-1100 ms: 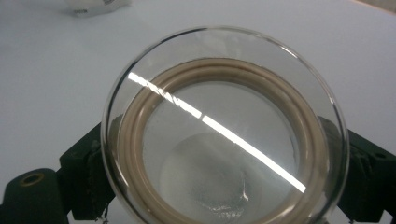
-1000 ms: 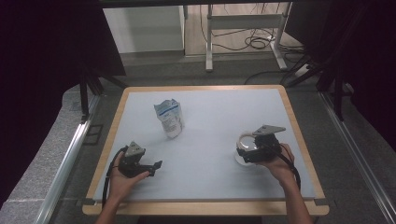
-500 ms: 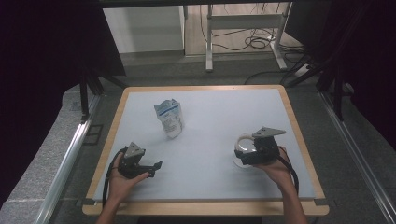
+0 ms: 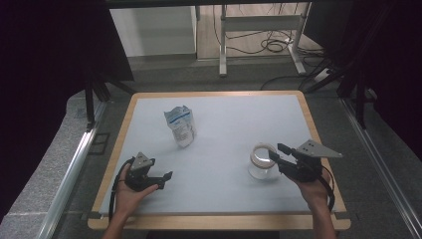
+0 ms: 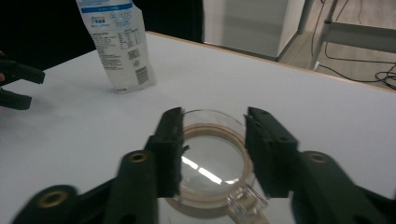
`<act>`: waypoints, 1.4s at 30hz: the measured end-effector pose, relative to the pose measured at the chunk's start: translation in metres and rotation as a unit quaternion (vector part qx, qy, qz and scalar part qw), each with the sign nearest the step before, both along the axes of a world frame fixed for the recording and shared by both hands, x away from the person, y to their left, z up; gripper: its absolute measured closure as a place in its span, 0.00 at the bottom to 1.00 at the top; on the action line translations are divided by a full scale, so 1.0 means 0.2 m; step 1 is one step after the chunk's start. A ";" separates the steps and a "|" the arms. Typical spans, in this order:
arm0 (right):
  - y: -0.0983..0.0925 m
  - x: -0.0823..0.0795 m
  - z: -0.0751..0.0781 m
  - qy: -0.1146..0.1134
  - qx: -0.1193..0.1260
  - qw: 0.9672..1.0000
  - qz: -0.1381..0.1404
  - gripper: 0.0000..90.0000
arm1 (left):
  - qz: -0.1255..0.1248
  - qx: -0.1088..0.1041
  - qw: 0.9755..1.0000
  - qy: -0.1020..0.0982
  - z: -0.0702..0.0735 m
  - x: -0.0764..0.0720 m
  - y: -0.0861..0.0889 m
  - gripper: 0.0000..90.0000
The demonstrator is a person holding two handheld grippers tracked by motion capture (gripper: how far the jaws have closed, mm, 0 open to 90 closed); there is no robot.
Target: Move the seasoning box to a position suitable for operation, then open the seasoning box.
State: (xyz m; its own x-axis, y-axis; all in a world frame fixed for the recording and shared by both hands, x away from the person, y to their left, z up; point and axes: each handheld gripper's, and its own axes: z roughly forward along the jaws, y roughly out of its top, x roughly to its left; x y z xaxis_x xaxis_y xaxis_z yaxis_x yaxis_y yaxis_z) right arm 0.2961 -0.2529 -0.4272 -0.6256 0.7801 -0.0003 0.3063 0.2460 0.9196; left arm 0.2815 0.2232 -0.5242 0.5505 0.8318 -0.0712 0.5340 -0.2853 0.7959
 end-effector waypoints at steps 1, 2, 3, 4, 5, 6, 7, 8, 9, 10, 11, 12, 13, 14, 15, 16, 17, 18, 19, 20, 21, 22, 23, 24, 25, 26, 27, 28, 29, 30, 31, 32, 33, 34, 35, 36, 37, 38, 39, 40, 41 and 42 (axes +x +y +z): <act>-0.01 -0.01 0.00 0.000 0.004 1.000 -0.002 0.77 | 0.001 -0.002 1.000 -0.001 0.00 0.00 0.00 0.17; -0.03 -0.02 0.01 -0.001 0.009 1.000 -0.004 0.82 | 0.003 -0.003 1.000 -0.004 0.00 0.00 0.00 0.17; -0.05 -0.03 0.01 -0.001 0.011 1.000 -0.006 0.86 | 0.006 -0.002 1.000 -0.009 0.00 0.00 0.00 0.18; -0.06 -0.04 0.01 -0.001 0.013 1.000 -0.008 0.91 | 0.007 -0.003 1.000 -0.012 0.00 0.00 0.00 0.18; -0.07 -0.05 0.01 0.000 0.013 1.000 -0.008 0.94 | 0.007 -0.005 1.000 -0.013 0.00 0.00 0.00 0.19; -0.08 -0.05 0.01 -0.002 0.011 1.000 -0.009 0.97 | 0.006 -0.009 1.000 -0.013 0.00 0.00 0.00 0.19; -0.09 -0.06 0.01 -0.003 0.009 1.000 -0.010 0.99 | 0.005 -0.012 1.000 -0.013 0.00 0.01 -0.01 0.20; -0.10 -0.06 0.01 -0.003 0.010 1.000 -0.010 1.00 | 0.003 -0.013 1.000 -0.013 0.00 0.01 -0.01 0.21; -0.11 -0.06 0.01 -0.005 0.011 1.000 -0.010 1.00 | 0.002 -0.015 1.000 -0.012 0.00 0.01 -0.02 0.22; -0.11 -0.07 0.01 -0.005 0.013 1.000 -0.012 1.00 | 0.000 -0.017 1.000 -0.011 0.00 0.01 -0.02 0.22; -0.12 -0.07 0.01 -0.005 0.012 1.000 -0.016 1.00 | -0.001 -0.018 1.000 -0.008 0.00 0.02 -0.02 0.23; -0.12 -0.07 0.00 -0.004 0.007 1.000 -0.019 1.00 | -0.002 -0.019 1.000 -0.006 0.00 0.02 -0.03 0.24; -0.13 -0.07 0.00 -0.005 0.004 1.000 -0.022 1.00 | -0.003 -0.017 1.000 -0.005 0.00 0.02 -0.03 0.24; -0.13 -0.06 -0.01 -0.003 0.003 1.000 -0.023 1.00 | -0.003 -0.016 1.000 -0.004 0.00 0.02 -0.03 0.24; -0.13 -0.05 -0.02 -0.001 0.003 1.000 -0.023 1.00 | -0.003 -0.014 1.000 -0.003 0.00 0.02 -0.04 0.24; -0.13 -0.05 -0.02 0.002 0.003 1.000 -0.023 1.00 | -0.005 -0.012 1.000 -0.003 -0.01 0.02 -0.04 0.24; -0.13 -0.04 -0.03 0.007 0.003 1.000 -0.024 1.00 | -0.005 -0.012 1.000 -0.002 -0.01 0.02 -0.04 0.24; -0.13 -0.03 -0.03 0.010 0.002 1.000 -0.024 1.00 | -0.007 -0.011 1.000 -0.003 -0.01 0.01 -0.04 0.25; -0.12 -0.03 -0.04 0.013 0.000 1.000 -0.021 1.00 | -0.007 -0.011 1.000 -0.004 -0.01 0.01 -0.04 0.25; -0.11 -0.03 -0.04 0.015 -0.004 1.000 -0.020 1.00 | -0.007 -0.012 1.000 -0.004 0.00 0.00 -0.05 0.26; -0.11 -0.03 -0.04 0.016 -0.006 1.000 -0.021 1.00 | -0.008 -0.014 1.000 -0.005 0.00 0.00 -0.05 0.27; -0.10 -0.04 -0.05 0.018 -0.009 1.000 -0.023 1.00 | -0.008 -0.015 1.000 -0.007 0.00 0.00 -0.05 0.28; -0.09 -0.04 -0.05 0.018 -0.013 0.999 -0.027 1.00 | -0.010 -0.017 1.000 -0.008 0.01 -0.01 -0.05 0.29; -0.09 -0.04 -0.05 0.019 -0.017 0.999 -0.029 1.00 | -0.010 -0.017 1.000 -0.008 0.01 -0.01 -0.05 0.31; -0.08 -0.04 -0.05 0.020 -0.021 0.999 -0.032 1.00 | -0.017 -0.022 1.000 -0.010 0.02 -0.02 -0.06 0.33; -0.08 -0.04 -0.06 0.020 -0.025 0.999 -0.034 1.00 | -0.019 -0.025 0.999 -0.011 0.02 -0.02 -0.07 0.34; -0.07 -0.04 -0.06 0.021 -0.026 0.999 -0.035 1.00 | -0.023 -0.026 0.999 -0.011 0.03 -0.02 -0.08 0.35; -0.07 -0.03 -0.07 0.022 -0.028 0.999 -0.037 1.00 | -0.029 -0.027 0.999 -0.006 0.04 -0.02 -0.09 0.37; -0.07 -0.03 -0.08 0.025 -0.031 0.998 -0.043 1.00 | -0.032 -0.030 0.999 -0.004 0.04 -0.02 -0.10 0.39; -0.07 -0.02 -0.09 0.026 -0.033 0.998 -0.046 1.00 | -0.034 -0.032 0.999 -0.004 0.05 -0.02 -0.12 0.40; -0.07 -0.02 -0.09 0.028 -0.035 0.998 -0.049 1.00 | -0.035 -0.034 0.999 -0.007 0.06 -0.02 -0.13 0.42; -0.07 -0.01 -0.10 0.029 -0.037 0.997 -0.054 1.00 | -0.037 -0.035 0.999 -0.008 0.06 -0.01 -0.15 0.43; -0.08 -0.01 -0.10 0.030 -0.035 0.997 -0.057 1.00 | -0.040 -0.036 0.999 -0.010 0.07 -0.01 -0.17 0.44; -0.08 -0.01 -0.11 0.030 -0.031 0.997 -0.056 1.00 | -0.042 -0.034 0.998 -0.012 0.07 0.00 -0.18 0.45; -0.08 -0.01 -0.11 0.030 -0.029 0.998 -0.057 1.00 | -0.045 -0.033 0.998 -0.013 0.08 0.01 -0.21 0.46; -0.08 -0.01 -0.11 0.029 -0.029 0.997 -0.059 1.00 | -0.048 -0.030 0.998 -0.014 0.08 0.02 -0.23 0.47; -0.07 -0.01 -0.11 0.028 -0.031 0.997 -0.060 1.00 | -0.050 -0.024 0.998 -0.016 0.08 0.03 -0.25 0.47; -0.07 -0.01 -0.11 0.028 -0.032 0.997 -0.061 1.00 | -0.050 -0.021 0.998 -0.018 0.08 0.03 -0.27 0.48; -0.07 -0.01 -0.11 0.027 -0.032 0.997 -0.062 1.00 | -0.052 -0.021 0.998 -0.018 0.08 0.04 -0.29 0.48; -0.07 -0.01 -0.11 0.027 -0.031 0.997 -0.061 1.00 | -0.054 -0.022 0.998 -0.018 0.08 0.04 -0.30 0.49; -0.07 -0.01 -0.11 0.027 -0.031 0.997 -0.062 1.00 | -0.055 -0.022 0.998 -0.019 0.08 0.05 -0.32 0.50; -0.07 -0.01 -0.11 0.026 -0.030 0.997 -0.062 1.00 | -0.056 -0.023 0.998 -0.019 0.08 0.05 -0.33 0.51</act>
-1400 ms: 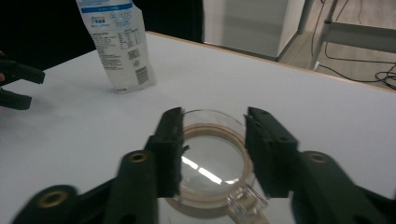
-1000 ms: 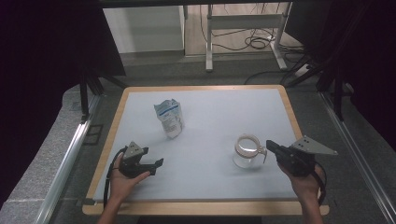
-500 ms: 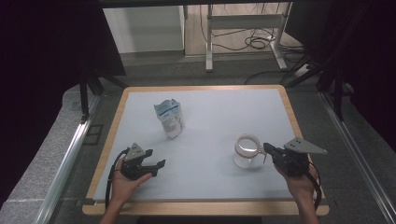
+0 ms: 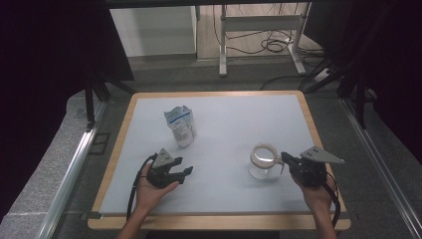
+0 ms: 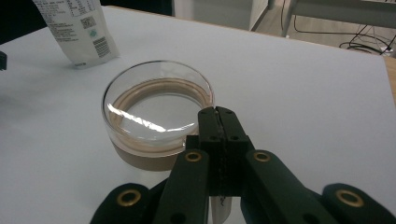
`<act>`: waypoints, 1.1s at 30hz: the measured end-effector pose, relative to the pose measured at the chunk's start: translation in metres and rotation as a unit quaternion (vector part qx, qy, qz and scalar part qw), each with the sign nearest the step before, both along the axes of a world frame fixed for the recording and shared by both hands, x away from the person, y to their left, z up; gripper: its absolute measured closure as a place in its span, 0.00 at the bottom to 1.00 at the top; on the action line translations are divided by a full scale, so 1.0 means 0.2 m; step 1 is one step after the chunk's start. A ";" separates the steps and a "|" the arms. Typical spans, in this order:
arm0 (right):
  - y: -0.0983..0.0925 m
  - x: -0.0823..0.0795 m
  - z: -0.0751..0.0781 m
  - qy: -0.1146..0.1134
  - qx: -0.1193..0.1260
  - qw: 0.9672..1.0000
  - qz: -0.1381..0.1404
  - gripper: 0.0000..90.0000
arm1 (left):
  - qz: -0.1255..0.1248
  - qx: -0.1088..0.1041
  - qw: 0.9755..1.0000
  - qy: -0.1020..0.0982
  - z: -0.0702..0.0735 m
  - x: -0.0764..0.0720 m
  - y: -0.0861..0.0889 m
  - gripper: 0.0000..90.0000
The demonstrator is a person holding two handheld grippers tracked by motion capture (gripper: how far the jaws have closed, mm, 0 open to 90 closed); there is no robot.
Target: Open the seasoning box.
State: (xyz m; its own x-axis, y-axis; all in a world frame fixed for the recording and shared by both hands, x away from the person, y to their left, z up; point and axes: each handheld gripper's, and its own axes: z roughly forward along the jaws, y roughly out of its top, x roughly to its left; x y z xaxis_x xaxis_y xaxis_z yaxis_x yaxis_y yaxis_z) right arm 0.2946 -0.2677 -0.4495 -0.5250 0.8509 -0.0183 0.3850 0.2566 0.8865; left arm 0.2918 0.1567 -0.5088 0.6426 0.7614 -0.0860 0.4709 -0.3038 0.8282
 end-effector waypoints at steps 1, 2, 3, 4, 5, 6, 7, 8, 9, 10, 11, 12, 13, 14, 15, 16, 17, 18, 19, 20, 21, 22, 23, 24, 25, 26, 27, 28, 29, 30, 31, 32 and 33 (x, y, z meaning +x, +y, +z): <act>0.00 0.00 0.00 0.000 0.000 1.000 0.000 1.00 | -0.001 0.001 1.000 0.000 0.00 0.00 -0.01 0.51; 0.00 0.00 0.00 -0.001 -0.001 1.000 -0.001 1.00 | 0.000 0.003 1.000 -0.002 0.00 0.01 -0.03 0.51; 0.00 0.00 0.00 -0.001 0.000 1.000 -0.002 1.00 | -0.001 0.004 1.000 -0.004 0.00 0.01 -0.05 0.51; 0.00 0.00 0.00 -0.003 0.000 1.000 -0.004 1.00 | -0.004 0.002 1.000 -0.003 0.01 0.02 -0.06 0.50; 0.00 -0.01 -0.01 -0.004 0.000 1.000 -0.004 1.00 | -0.007 -0.001 1.000 -0.002 0.01 0.02 -0.07 0.50; 0.00 -0.01 -0.01 -0.004 0.001 1.000 -0.004 1.00 | -0.009 -0.005 1.000 -0.001 0.01 0.03 -0.09 0.50; 0.00 0.00 -0.01 -0.004 0.002 1.000 -0.003 1.00 | -0.012 -0.011 1.000 0.001 0.01 0.04 -0.10 0.50; -0.01 0.00 -0.01 -0.003 0.007 1.000 -0.003 1.00 | -0.015 -0.015 1.000 0.003 0.01 0.04 -0.11 0.50; -0.01 0.00 -0.01 -0.004 0.011 1.000 -0.003 1.00 | -0.017 -0.014 1.000 0.000 0.01 0.05 -0.13 0.50; -0.01 0.00 -0.02 -0.002 0.018 1.000 -0.003 1.00 | -0.022 -0.011 1.000 -0.003 0.02 0.05 -0.15 0.50; -0.02 0.00 -0.02 -0.001 0.024 1.000 -0.003 1.00 | -0.029 -0.010 1.000 -0.004 0.02 0.05 -0.17 0.50; -0.03 0.00 -0.02 0.000 0.032 0.999 -0.003 1.00 | -0.034 -0.009 0.999 -0.003 0.02 0.05 -0.19 0.51; -0.03 0.00 -0.03 0.000 0.039 0.999 -0.002 1.00 | -0.038 -0.008 0.999 -0.004 0.02 0.06 -0.22 0.51; -0.04 0.00 -0.03 0.002 0.046 0.999 -0.002 1.00 | -0.042 -0.008 0.999 -0.004 0.03 0.06 -0.24 0.52; -0.04 0.00 -0.03 0.004 0.051 0.999 -0.001 1.00 | -0.047 -0.010 0.999 -0.002 0.03 0.07 -0.26 0.53; -0.04 0.00 -0.03 0.004 0.054 0.999 -0.002 1.00 | -0.053 -0.013 0.998 0.000 0.04 0.07 -0.28 0.54; -0.05 0.00 -0.04 0.004 0.055 0.998 -0.001 1.00 | -0.060 -0.018 0.998 0.004 0.04 0.08 -0.30 0.56; -0.05 0.00 -0.04 0.003 0.057 0.998 -0.001 1.00 | -0.067 -0.022 0.997 0.008 0.05 0.09 -0.32 0.57; -0.05 0.00 -0.04 0.002 0.057 0.998 -0.001 1.00 | -0.074 -0.026 0.997 0.011 0.05 0.10 -0.34 0.59; -0.05 0.00 -0.04 0.002 0.057 0.998 -0.001 1.00 | -0.080 -0.027 0.996 0.015 0.06 0.11 -0.36 0.61; -0.05 0.00 -0.04 0.001 0.057 0.998 0.000 1.00 | -0.083 -0.025 0.996 0.016 0.06 0.12 -0.39 0.62; -0.05 0.00 -0.04 0.001 0.057 0.998 0.000 1.00 | -0.083 -0.025 0.996 0.016 0.06 0.12 -0.39 0.63; -0.05 0.00 -0.04 0.002 0.060 0.998 0.000 1.00 | -0.085 -0.024 0.996 0.016 0.06 0.13 -0.41 0.64; -0.06 -0.01 -0.04 0.001 0.059 0.998 -0.003 1.00 | -0.090 -0.026 0.995 0.017 0.07 0.14 -0.45 0.64; -0.06 -0.01 -0.04 0.003 0.054 0.999 -0.007 1.00 | -0.091 -0.029 0.995 0.018 0.07 0.15 -0.46 0.65; -0.06 -0.01 -0.05 0.006 0.046 0.999 -0.008 1.00 | -0.091 -0.029 0.995 0.018 0.07 0.15 -0.46 0.66; -0.06 -0.01 -0.07 0.007 0.061 0.998 -0.007 1.00 | -0.095 -0.031 0.995 0.019 0.08 0.16 -0.49 0.66; -0.06 -0.01 -0.07 0.006 0.074 0.997 -0.007 1.00 | -0.098 -0.034 0.994 0.020 0.08 0.17 -0.51 0.66; -0.06 -0.02 -0.06 0.003 0.079 0.997 -0.004 1.00 | -0.101 -0.034 0.994 0.020 0.08 0.17 -0.53 0.66; -0.04 -0.03 -0.03 -0.008 0.061 0.998 -0.010 1.00 | -0.102 -0.033 0.994 0.020 0.08 0.18 -0.54 0.66; -0.04 -0.03 -0.03 -0.008 0.061 0.998 -0.010 1.00 | -0.102 -0.033 0.994 0.020 0.08 0.18 -0.54 0.65; -0.02 -0.04 -0.02 -0.018 0.050 0.998 -0.015 1.00 | -0.104 -0.035 0.994 0.022 0.08 0.18 -0.55 0.65; 0.00 -0.05 0.01 -0.029 0.040 0.999 -0.010 1.00 | -0.107 -0.035 0.993 0.022 0.08 0.18 -0.56 0.65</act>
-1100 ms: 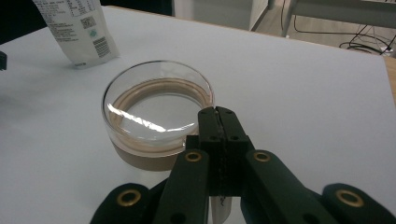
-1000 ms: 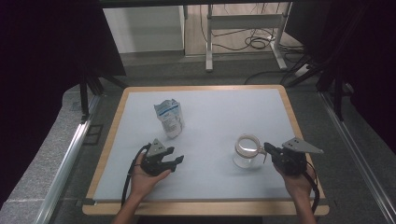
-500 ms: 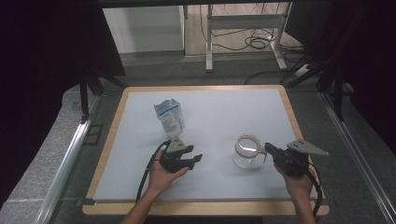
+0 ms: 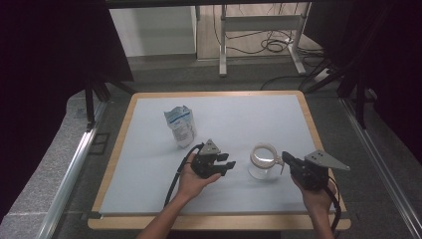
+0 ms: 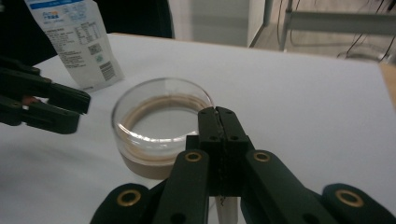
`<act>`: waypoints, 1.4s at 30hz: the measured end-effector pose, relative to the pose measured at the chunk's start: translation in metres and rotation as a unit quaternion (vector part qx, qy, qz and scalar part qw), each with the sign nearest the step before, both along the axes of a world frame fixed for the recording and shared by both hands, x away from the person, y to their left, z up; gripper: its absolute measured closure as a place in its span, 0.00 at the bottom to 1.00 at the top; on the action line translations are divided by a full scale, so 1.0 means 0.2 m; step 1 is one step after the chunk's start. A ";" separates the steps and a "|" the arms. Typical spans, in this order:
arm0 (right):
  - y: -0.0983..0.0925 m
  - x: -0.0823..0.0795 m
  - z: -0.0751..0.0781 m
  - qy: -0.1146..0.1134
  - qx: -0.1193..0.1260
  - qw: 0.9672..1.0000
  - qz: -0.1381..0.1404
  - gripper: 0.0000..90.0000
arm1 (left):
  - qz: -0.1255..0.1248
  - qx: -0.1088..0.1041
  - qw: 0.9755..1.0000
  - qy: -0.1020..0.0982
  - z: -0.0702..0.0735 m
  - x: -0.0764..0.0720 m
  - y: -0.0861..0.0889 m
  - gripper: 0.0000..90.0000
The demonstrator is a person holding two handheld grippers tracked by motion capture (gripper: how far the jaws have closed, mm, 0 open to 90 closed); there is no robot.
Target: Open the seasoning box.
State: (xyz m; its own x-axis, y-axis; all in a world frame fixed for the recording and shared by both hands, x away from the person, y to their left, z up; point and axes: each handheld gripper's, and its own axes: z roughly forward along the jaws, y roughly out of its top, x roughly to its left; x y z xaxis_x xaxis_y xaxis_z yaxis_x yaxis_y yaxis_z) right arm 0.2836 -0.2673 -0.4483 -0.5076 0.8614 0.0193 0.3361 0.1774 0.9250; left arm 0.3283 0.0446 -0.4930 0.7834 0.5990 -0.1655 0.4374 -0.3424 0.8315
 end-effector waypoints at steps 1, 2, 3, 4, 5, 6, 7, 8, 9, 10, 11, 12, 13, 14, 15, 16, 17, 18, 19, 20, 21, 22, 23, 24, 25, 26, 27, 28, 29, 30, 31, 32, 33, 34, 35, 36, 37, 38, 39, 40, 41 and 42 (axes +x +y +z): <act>0.02 -0.01 0.01 -0.006 -0.013 1.000 0.002 1.00 | 0.000 0.002 1.000 0.000 0.00 0.00 -0.01 0.64; 0.03 0.00 0.01 -0.006 -0.026 1.000 -0.001 1.00 | -0.001 0.004 1.000 0.000 0.00 0.00 -0.01 0.64; 0.04 0.00 0.01 -0.004 -0.036 0.999 -0.006 1.00 | -0.002 0.005 1.000 0.000 0.00 0.00 -0.01 0.63; 0.04 0.01 0.00 0.003 -0.032 0.999 -0.004 1.00 | -0.001 0.006 1.000 0.000 0.00 0.00 -0.01 0.63; 0.04 0.03 -0.02 0.012 -0.030 0.999 -0.005 1.00 | -0.001 0.005 1.000 0.001 0.00 0.00 -0.01 0.63; 0.03 0.03 -0.04 0.014 -0.029 0.999 -0.005 1.00 | 0.000 0.004 1.000 0.001 0.00 0.00 -0.01 0.63; 0.03 0.03 -0.04 0.015 -0.022 1.000 -0.005 1.00 | 0.000 0.004 1.000 0.001 0.01 0.00 -0.01 0.62; 0.02 0.03 -0.04 0.018 -0.016 1.000 -0.004 1.00 | 0.001 0.004 1.000 0.001 0.01 0.00 0.00 0.62; 0.02 0.03 -0.04 0.015 -0.020 1.000 -0.008 1.00 | 0.001 0.003 1.000 0.000 0.01 0.00 0.00 0.61; 0.01 0.02 -0.03 0.014 -0.021 1.000 -0.011 1.00 | 0.002 0.002 1.000 0.001 0.01 0.01 0.00 0.61; 0.00 0.02 -0.04 0.014 -0.018 1.000 -0.013 1.00 | 0.003 0.001 1.000 0.002 0.01 0.01 0.00 0.59; -0.01 0.03 -0.04 0.015 -0.008 1.000 -0.010 1.00 | 0.002 0.000 1.000 0.003 0.01 0.01 0.00 0.59; -0.01 0.03 -0.04 0.017 -0.003 1.000 -0.009 1.00 | 0.002 0.000 1.000 0.003 0.01 0.01 0.00 0.58; -0.01 0.03 -0.04 0.018 -0.001 1.000 -0.009 1.00 | 0.001 0.001 1.000 0.003 0.01 0.01 -0.01 0.58; -0.01 0.03 -0.04 0.017 -0.003 1.000 -0.008 1.00 | 0.000 0.002 1.000 0.002 0.02 0.01 -0.01 0.57; -0.01 0.03 -0.05 0.016 -0.004 1.000 -0.009 1.00 | 0.001 0.001 1.000 0.002 0.02 0.01 -0.02 0.57; -0.01 0.02 -0.05 0.015 -0.005 1.000 -0.011 1.00 | 0.001 0.000 1.000 0.002 0.02 0.01 -0.02 0.57; -0.01 0.02 -0.05 0.015 -0.005 1.000 -0.011 1.00 | 0.001 0.000 1.000 0.002 0.02 0.01 -0.02 0.57; -0.01 0.02 -0.05 0.015 -0.005 1.000 -0.011 1.00 | 0.001 0.001 1.000 0.001 0.02 0.01 -0.02 0.57; -0.01 0.02 -0.05 0.015 -0.004 1.000 -0.011 1.00 | 0.001 -0.001 1.000 0.002 0.02 0.01 -0.03 0.58; -0.01 0.02 -0.05 0.016 -0.002 1.000 -0.010 1.00 | 0.001 -0.001 1.000 0.003 0.02 0.02 -0.04 0.58; -0.01 0.02 -0.05 0.017 -0.002 1.000 -0.010 1.00 | 0.000 0.000 1.000 0.002 0.02 0.02 -0.04 0.58; -0.01 0.02 -0.05 0.016 -0.003 1.000 -0.010 1.00 | -0.001 0.001 1.000 0.002 0.02 0.02 -0.05 0.59; -0.01 0.02 -0.05 0.016 -0.004 1.000 -0.009 1.00 | -0.001 -0.002 1.000 0.002 0.03 0.02 -0.05 0.60; -0.01 0.02 -0.05 0.016 -0.004 1.000 -0.008 1.00 | -0.001 -0.002 1.000 0.000 0.03 0.02 -0.06 0.61; -0.02 0.02 -0.05 0.016 -0.003 1.000 -0.008 1.00 | -0.003 0.000 1.000 0.000 0.03 0.03 -0.07 0.63; -0.02 0.02 -0.05 0.016 -0.003 1.000 -0.008 1.00 | -0.004 -0.001 1.000 0.000 0.04 0.03 -0.08 0.64; -0.01 0.02 -0.05 0.015 -0.003 1.000 -0.009 1.00 | -0.008 -0.003 1.000 0.000 0.04 0.04 -0.09 0.67; -0.01 0.02 -0.05 0.013 -0.004 1.000 -0.010 1.00 | -0.011 -0.004 1.000 0.002 0.04 0.05 -0.11 0.69; -0.01 0.02 -0.05 0.013 -0.005 1.000 -0.010 1.00 | -0.013 -0.005 1.000 0.002 0.05 0.05 -0.12 0.73; -0.01 0.02 -0.05 0.013 -0.005 1.000 -0.010 1.00 | -0.017 -0.006 1.000 -0.001 0.06 0.06 -0.13 0.76; -0.01 0.02 -0.05 0.013 -0.005 1.000 -0.010 1.00 | -0.020 -0.006 1.000 -0.005 0.06 0.06 -0.15 0.79; -0.01 0.02 -0.05 0.013 -0.005 1.000 -0.009 1.00 | -0.024 -0.005 1.000 -0.009 0.07 0.06 -0.16 0.81; -0.01 0.02 -0.05 0.013 -0.004 1.000 -0.009 1.00 | -0.029 -0.005 0.999 -0.012 0.08 0.06 -0.18 0.84; -0.02 0.02 -0.06 0.013 -0.002 1.000 -0.009 1.00 | -0.033 -0.005 0.999 -0.013 0.08 0.07 -0.19 0.86; -0.02 0.02 -0.06 0.013 -0.002 1.000 -0.009 1.00 | -0.033 -0.007 0.999 -0.011 0.08 0.07 -0.19 0.89; -0.02 0.02 -0.06 0.013 -0.002 1.000 -0.009 1.00 | -0.035 -0.012 0.999 -0.009 0.09 0.07 -0.20 0.92; -0.02 0.02 -0.06 0.014 -0.001 1.000 -0.008 1.00 | -0.036 -0.013 0.999 -0.011 0.09 0.07 -0.21 0.94; -0.02 0.02 -0.06 0.014 0.001 1.000 -0.007 1.00 | -0.036 -0.011 0.999 -0.011 0.09 0.07 -0.21 0.97; -0.02 0.02 -0.06 0.014 0.001 1.000 -0.007 1.00 | -0.037 -0.008 0.999 -0.012 0.08 0.08 -0.22 0.98; -0.02 0.02 -0.06 0.014 0.001 1.000 -0.006 1.00 | -0.039 -0.007 0.999 -0.011 0.08 0.08 -0.22 0.98; -0.02 0.02 -0.06 0.014 0.002 1.000 -0.005 1.00 | -0.040 -0.006 0.999 -0.011 0.08 0.08 -0.22 0.99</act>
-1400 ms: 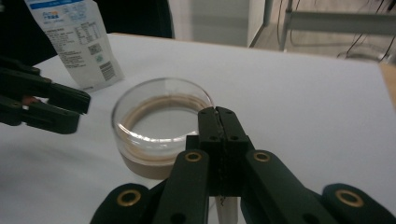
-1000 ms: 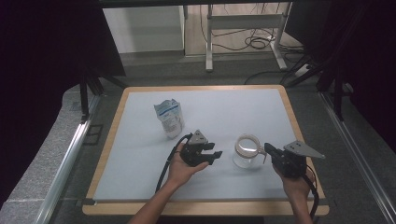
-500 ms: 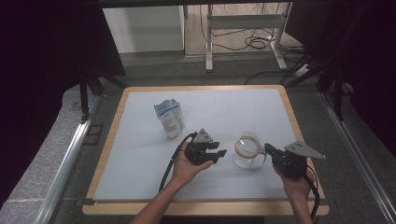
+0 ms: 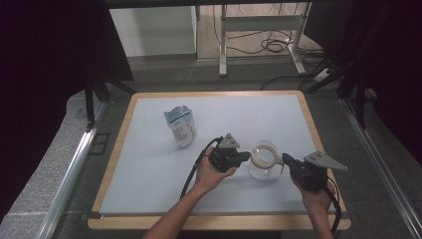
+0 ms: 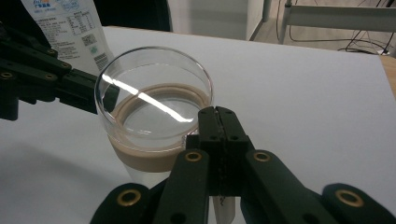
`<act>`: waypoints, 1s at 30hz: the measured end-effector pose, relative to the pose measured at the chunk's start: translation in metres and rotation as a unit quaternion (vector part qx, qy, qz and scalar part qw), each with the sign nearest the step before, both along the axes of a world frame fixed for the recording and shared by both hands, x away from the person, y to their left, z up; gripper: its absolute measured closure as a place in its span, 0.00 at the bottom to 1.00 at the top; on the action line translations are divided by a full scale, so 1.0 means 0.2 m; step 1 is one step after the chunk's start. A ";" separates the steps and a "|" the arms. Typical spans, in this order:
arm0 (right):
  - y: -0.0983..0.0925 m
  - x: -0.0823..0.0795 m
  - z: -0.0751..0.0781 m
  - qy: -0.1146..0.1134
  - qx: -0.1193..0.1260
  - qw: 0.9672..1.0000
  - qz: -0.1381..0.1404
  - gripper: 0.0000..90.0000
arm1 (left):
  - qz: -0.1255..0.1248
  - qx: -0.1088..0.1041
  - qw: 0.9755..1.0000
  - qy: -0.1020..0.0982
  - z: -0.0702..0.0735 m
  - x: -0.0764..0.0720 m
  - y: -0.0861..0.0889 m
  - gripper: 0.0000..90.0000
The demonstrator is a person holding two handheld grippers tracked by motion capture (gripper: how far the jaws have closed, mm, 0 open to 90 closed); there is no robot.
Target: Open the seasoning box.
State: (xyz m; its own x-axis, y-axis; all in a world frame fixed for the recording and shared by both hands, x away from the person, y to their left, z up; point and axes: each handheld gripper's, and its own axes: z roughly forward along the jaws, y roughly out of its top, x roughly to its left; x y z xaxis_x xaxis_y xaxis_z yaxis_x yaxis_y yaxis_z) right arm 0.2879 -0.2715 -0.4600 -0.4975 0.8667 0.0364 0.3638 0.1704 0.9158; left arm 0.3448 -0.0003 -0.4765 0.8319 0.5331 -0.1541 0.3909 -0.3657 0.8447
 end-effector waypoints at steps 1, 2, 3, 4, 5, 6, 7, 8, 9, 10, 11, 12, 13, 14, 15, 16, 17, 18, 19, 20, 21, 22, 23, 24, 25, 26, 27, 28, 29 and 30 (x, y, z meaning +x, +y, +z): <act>0.00 0.00 0.00 0.000 0.000 1.000 0.000 1.00 | -0.001 0.000 1.000 -0.002 0.00 0.00 0.00 1.00; 0.00 0.00 0.00 0.000 0.000 1.000 0.001 1.00 | 0.000 0.000 1.000 -0.004 0.00 0.00 -0.01 1.00; 0.00 0.00 0.00 0.001 0.001 1.000 0.001 1.00 | -0.002 0.001 1.000 -0.006 0.00 0.00 -0.01 1.00; 0.00 0.00 0.00 0.001 0.002 1.000 0.001 1.00 | -0.002 0.000 1.000 -0.006 0.01 0.01 -0.01 1.00; 0.00 0.00 0.00 0.001 0.003 1.000 0.001 1.00 | -0.003 -0.001 1.000 -0.007 0.01 0.01 -0.02 1.00; 0.00 0.00 0.00 0.001 0.003 1.000 0.002 1.00 | -0.003 -0.002 1.000 -0.008 0.02 0.01 -0.02 1.00; 0.00 0.00 0.00 0.001 0.003 1.000 0.001 1.00 | -0.001 -0.001 1.000 -0.010 0.02 0.01 -0.03 1.00; 0.00 0.00 0.00 0.001 0.003 1.000 0.002 1.00 | -0.001 -0.001 1.000 -0.012 0.03 0.01 -0.03 1.00; -0.01 0.00 0.00 0.001 0.003 1.000 0.002 1.00 | 0.000 -0.002 1.000 -0.012 0.03 0.01 -0.03 1.00; -0.01 0.00 0.00 0.001 0.003 1.000 0.003 1.00 | 0.001 -0.004 1.000 -0.012 0.03 0.01 -0.03 1.00; -0.01 0.00 0.00 0.001 0.005 1.000 0.002 1.00 | 0.001 -0.004 1.000 -0.012 0.04 0.01 -0.03 1.00; -0.01 0.00 0.00 0.001 0.006 1.000 0.003 1.00 | 0.001 -0.005 1.000 -0.013 0.04 0.01 -0.03 1.00; -0.01 0.00 0.00 0.001 0.006 1.000 0.003 1.00 | -0.002 -0.007 1.000 -0.012 0.05 0.01 -0.04 1.00; -0.01 0.00 0.00 0.000 0.005 1.000 0.003 1.00 | -0.006 -0.005 1.000 -0.014 0.05 0.01 -0.05 1.00; -0.01 0.00 0.00 0.000 0.005 1.000 0.003 1.00 | -0.006 -0.005 1.000 -0.014 0.05 0.01 -0.05 1.00; -0.01 -0.01 0.00 0.000 0.004 1.000 0.001 1.00 | -0.007 -0.004 1.000 -0.017 0.06 0.01 -0.05 1.00; -0.01 -0.02 0.00 -0.003 0.004 1.000 0.001 1.00 | -0.009 -0.004 1.000 -0.017 0.06 0.01 -0.06 1.00; -0.01 -0.02 0.01 -0.007 0.004 1.000 0.000 1.00 | -0.009 -0.003 1.000 -0.018 0.07 0.01 -0.06 1.00; -0.01 -0.03 0.02 -0.010 0.003 1.000 0.000 1.00 | -0.010 -0.002 1.000 -0.020 0.07 0.01 -0.07 1.00; -0.01 -0.04 0.03 -0.011 0.004 1.000 0.001 1.00 | -0.011 -0.002 1.000 -0.020 0.07 0.01 -0.07 1.00; -0.01 -0.05 0.03 -0.013 0.004 1.000 0.001 1.00 | -0.012 -0.001 1.000 -0.021 0.08 0.01 -0.07 1.00; -0.01 -0.06 0.04 -0.015 0.004 1.000 0.001 1.00 | -0.013 -0.001 1.000 -0.022 0.09 0.01 -0.07 1.00; -0.02 -0.08 0.04 -0.016 0.005 1.000 0.002 1.00 | -0.015 0.000 1.000 -0.024 0.10 0.01 -0.08 1.00; -0.02 -0.09 0.04 -0.018 0.006 1.000 0.002 1.00 | -0.015 0.001 1.000 -0.025 0.10 0.01 -0.08 1.00; -0.02 -0.10 0.04 -0.018 0.006 1.000 0.002 1.00 | -0.015 0.002 1.000 -0.025 0.11 0.01 -0.08 1.00; -0.02 -0.11 0.04 -0.016 0.007 1.000 0.002 1.00 | -0.014 0.001 1.000 -0.026 0.12 0.00 -0.09 1.00; -0.03 -0.12 0.03 -0.014 0.007 1.000 0.003 1.00 | -0.014 0.003 1.000 -0.027 0.13 0.00 -0.10 1.00; -0.03 -0.14 0.01 -0.010 0.005 1.000 0.005 1.00 | -0.015 0.004 0.999 -0.028 0.13 0.00 -0.10 1.00; -0.04 -0.15 0.00 -0.007 0.004 1.000 0.005 1.00 | -0.016 0.006 0.999 -0.030 0.14 0.00 -0.11 1.00; -0.04 -0.16 -0.02 -0.003 0.004 1.000 0.007 1.00 | -0.017 0.007 0.999 -0.032 0.15 0.00 -0.12 1.00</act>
State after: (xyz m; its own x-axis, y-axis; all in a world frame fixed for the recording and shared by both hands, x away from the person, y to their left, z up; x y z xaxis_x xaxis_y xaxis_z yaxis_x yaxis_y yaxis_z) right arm 0.2554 -0.2798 -0.4638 -0.5092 0.8597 0.0401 0.3566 0.1683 0.9190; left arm 0.3446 -0.0235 -0.4462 0.8569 0.5070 -0.0931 0.3243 -0.3900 0.8618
